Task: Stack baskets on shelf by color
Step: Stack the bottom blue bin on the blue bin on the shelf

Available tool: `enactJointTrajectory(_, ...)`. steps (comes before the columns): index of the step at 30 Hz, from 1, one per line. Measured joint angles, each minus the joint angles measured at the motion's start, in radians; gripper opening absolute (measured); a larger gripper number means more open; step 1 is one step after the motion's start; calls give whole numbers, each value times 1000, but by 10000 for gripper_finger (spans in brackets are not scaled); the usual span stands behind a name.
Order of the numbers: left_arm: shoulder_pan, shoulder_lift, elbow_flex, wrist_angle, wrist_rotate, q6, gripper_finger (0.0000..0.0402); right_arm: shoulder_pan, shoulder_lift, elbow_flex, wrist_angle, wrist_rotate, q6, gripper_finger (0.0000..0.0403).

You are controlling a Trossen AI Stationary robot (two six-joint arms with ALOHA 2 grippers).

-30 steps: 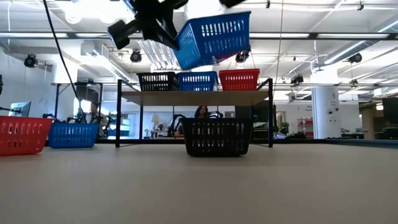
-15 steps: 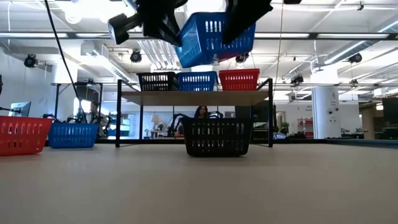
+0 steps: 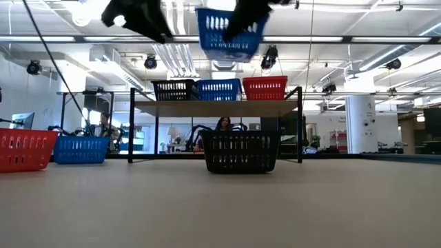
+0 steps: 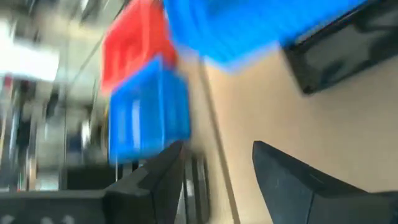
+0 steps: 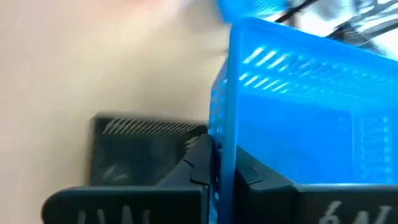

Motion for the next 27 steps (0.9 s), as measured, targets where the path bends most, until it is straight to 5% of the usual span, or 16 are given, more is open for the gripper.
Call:
enactJointTrajectory(7, -126, -220, -293, 215, -170, -257, 143, -208, -41, 134, 55, -9, -129, 8)
enactJointTrajectory(15, -306, -315, -636, 725, -142, -302, 106, -554, 45, 303, 43, -411, -186, 8)
enactJointTrajectory(19, -348, -303, -725, 915, -142, -302, 98, -643, 99, 340, 9, -532, -172, 8)
enactJointTrajectory(27, -358, -263, -770, 1030, -142, -303, 97, -677, 157, 357, -52, -531, -177, 9)
